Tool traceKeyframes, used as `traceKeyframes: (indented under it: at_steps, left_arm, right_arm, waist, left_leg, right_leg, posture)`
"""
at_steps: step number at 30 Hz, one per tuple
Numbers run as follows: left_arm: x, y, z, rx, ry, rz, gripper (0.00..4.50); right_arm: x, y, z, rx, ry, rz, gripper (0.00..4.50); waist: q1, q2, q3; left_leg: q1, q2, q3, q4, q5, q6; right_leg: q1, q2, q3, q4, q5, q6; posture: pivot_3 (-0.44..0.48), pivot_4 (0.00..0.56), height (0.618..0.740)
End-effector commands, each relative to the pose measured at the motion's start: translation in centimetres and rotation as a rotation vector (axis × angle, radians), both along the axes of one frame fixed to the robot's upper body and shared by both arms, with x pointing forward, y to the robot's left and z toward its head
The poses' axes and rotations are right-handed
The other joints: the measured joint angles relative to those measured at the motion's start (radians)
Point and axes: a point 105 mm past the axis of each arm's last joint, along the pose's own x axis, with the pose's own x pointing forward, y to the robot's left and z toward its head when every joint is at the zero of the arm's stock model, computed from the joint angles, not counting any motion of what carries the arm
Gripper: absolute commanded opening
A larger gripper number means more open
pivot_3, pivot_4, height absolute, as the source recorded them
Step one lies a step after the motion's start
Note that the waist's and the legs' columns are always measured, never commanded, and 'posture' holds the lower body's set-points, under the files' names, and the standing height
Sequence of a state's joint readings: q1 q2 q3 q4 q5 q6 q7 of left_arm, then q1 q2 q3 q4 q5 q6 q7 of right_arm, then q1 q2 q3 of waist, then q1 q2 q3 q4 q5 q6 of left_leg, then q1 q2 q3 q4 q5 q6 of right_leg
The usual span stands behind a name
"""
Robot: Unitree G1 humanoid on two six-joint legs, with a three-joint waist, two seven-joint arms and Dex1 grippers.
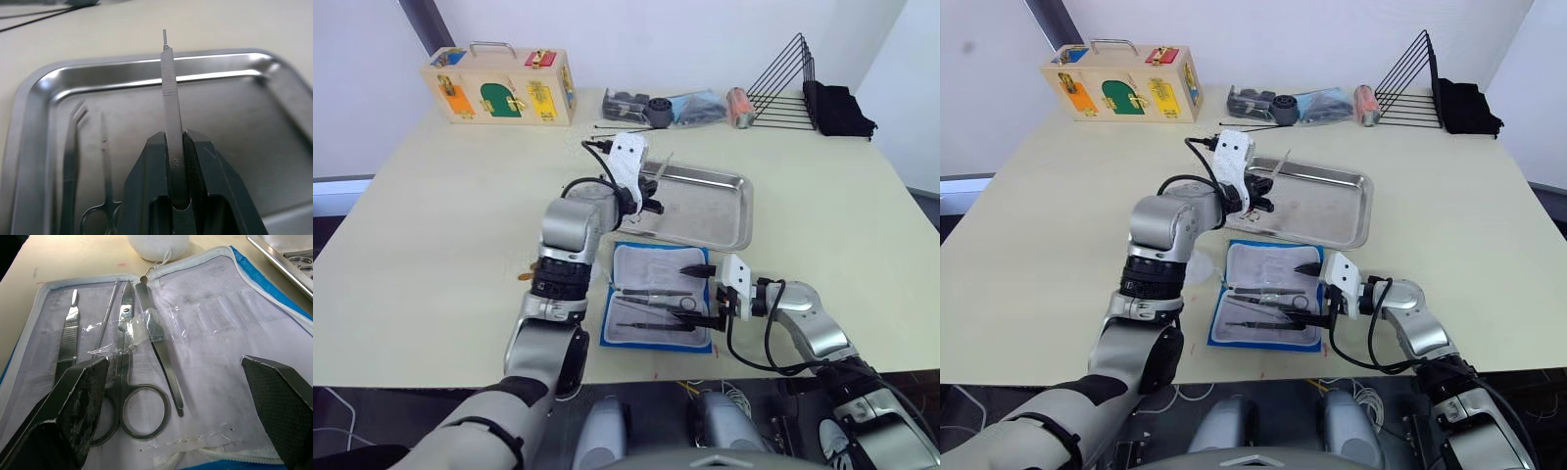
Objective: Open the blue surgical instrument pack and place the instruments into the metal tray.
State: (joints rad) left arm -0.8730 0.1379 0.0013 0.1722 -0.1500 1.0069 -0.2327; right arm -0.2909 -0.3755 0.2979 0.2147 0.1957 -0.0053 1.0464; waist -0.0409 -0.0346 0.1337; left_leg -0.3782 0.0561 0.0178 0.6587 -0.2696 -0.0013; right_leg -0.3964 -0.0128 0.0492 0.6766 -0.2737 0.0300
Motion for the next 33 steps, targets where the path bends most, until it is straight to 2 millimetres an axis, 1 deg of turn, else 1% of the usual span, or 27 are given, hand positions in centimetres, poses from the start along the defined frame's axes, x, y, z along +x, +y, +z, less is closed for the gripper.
traceKeyframes:
  at_steps: [1, 6, 10, 18, 25, 27, 28, 30, 31, 32, 33]
  left_arm:
    - [0.8, -0.3, 0.9, 0.02, -0.065, 0.057, 0.08]
    - [1.0, -0.2, -1.2, 0.052, -0.034, 0.098, 0.08]
    - [1.5, 0.0, -2.2, 0.061, -0.02, 0.123, 0.08]
    - [2.1, 0.0, -3.6, 0.037, 0.03, 0.151, 0.08]
    - [2.2, 0.0, -4.3, 0.042, 0.044, 0.148, 0.08]
    - [2.1, 0.0, -4.3, 0.038, 0.047, 0.145, 0.96]
    - [2.1, -0.1, -4.3, 0.039, 0.047, 0.143, 1.25]
    - [2.1, -0.1, -4.3, 0.04, 0.047, 0.141, 2.1]
    - [2.1, -0.2, -4.3, 0.042, 0.046, 0.14, 2.65]
    - [2.1, -0.2, -4.3, 0.044, 0.045, 0.139, 3.04]
    - [2.1, -0.2, -4.2, 0.046, 0.042, 0.138, 3.04]
  right_arm:
    - [-2.0, -1.5, -5.8, -0.161, 0.205, -0.021, 4.5]
    - [-2.0, -1.5, -5.8, -0.162, 0.204, -0.023, 4.5]
    - [-2.0, -1.5, -5.8, -0.16, 0.207, -0.025, 4.5]
    - [-2.0, -1.6, -5.9, -0.161, 0.208, -0.026, 4.5]
    - [-2.2, -1.5, -5.9, -0.157, 0.208, -0.029, 4.5]
    - [-2.2, -1.5, -5.9, -0.156, 0.209, -0.03, 4.5]
    - [-2.2, -1.6, -5.9, -0.156, 0.209, -0.03, 4.5]
    - [-2.3, -1.6, -5.9, -0.155, 0.21, -0.031, 4.5]
    - [-2.3, -1.6, -5.9, -0.155, 0.21, -0.031, 4.5]
    - [-2.3, -1.6, -5.9, -0.155, 0.21, -0.032, 4.5]
    - [-2.3, -1.6, -5.9, -0.155, 0.211, -0.033, 4.5]
  waist:
    - [0.0, 0.0, 0.0]
    - [0.0, 0.0, 0.0]
    - [0.0, 0.0, 0.0]
    - [0.0, 0.0, 0.0]
    - [0.0, 0.0, 0.0]
    - [0.0, 0.0, 0.0]
    - [0.0, 0.0, 0.0]
    - [0.0, 0.0, 0.0]
    - [0.0, 0.0, 0.0]
    - [0.0, 0.0, 0.0]
    - [0.0, 0.0, 0.0]
  left_leg:
    - [0.0, 0.0, 0.0, 0.0, 0.0, 0.0]
    - [0.0, 0.0, 0.0, 0.0, 0.0, 0.0]
    - [0.0, 0.0, 0.0, 0.0, 0.0, 0.0]
    - [0.0, 0.0, 0.0, 0.0, 0.0, 0.0]
    - [0.0, 0.0, 0.0, 0.0, 0.0, 0.0]
    - [0.0, 0.0, 0.0, 0.0, 0.0, 0.0]
    - [0.0, 0.0, 0.0, 0.0, 0.0, 0.0]
    - [0.0, 0.0, 0.0, 0.0, 0.0, 0.0]
    - [0.0, 0.0, 0.0, 0.0, 0.0, 0.0]
    - [0.0, 0.0, 0.0, 0.0, 0.0, 0.0]
    - [0.0, 0.0, 0.0, 0.0, 0.0, 0.0]
  right_leg:
    - [0.0, 0.0, 0.0, 0.0, 0.0, 0.0]
    - [0.0, 0.0, 0.0, 0.0, 0.0, 0.0]
    - [0.0, 0.0, 0.0, 0.0, 0.0, 0.0]
    - [0.0, 0.0, 0.0, 0.0, 0.0, 0.0]
    - [0.0, 0.0, 0.0, 0.0, 0.0, 0.0]
    - [0.0, 0.0, 0.0, 0.0, 0.0, 0.0]
    - [0.0, 0.0, 0.0, 0.0, 0.0, 0.0]
    - [0.0, 0.0, 0.0, 0.0, 0.0, 0.0]
    - [0.0, 0.0, 0.0, 0.0, 0.0, 0.0]
    - [0.0, 0.0, 0.0, 0.0, 0.0, 0.0]
    - [0.0, 0.0, 0.0, 0.0, 0.0, 0.0]
  posture:
    - [0.0, 0.15, 0.74]
    - [0.0, 0.15, 0.74]
    - [0.0, 0.15, 0.74]
    - [0.0, 0.15, 0.74]
    - [0.0, 0.15, 0.74]
    - [0.0, 0.15, 0.74]
    - [0.0, 0.15, 0.74]
    - [0.0, 0.15, 0.74]
    - [0.0, 0.15, 0.74]
    - [0.0, 0.15, 0.74]
    - [0.0, 0.15, 0.74]
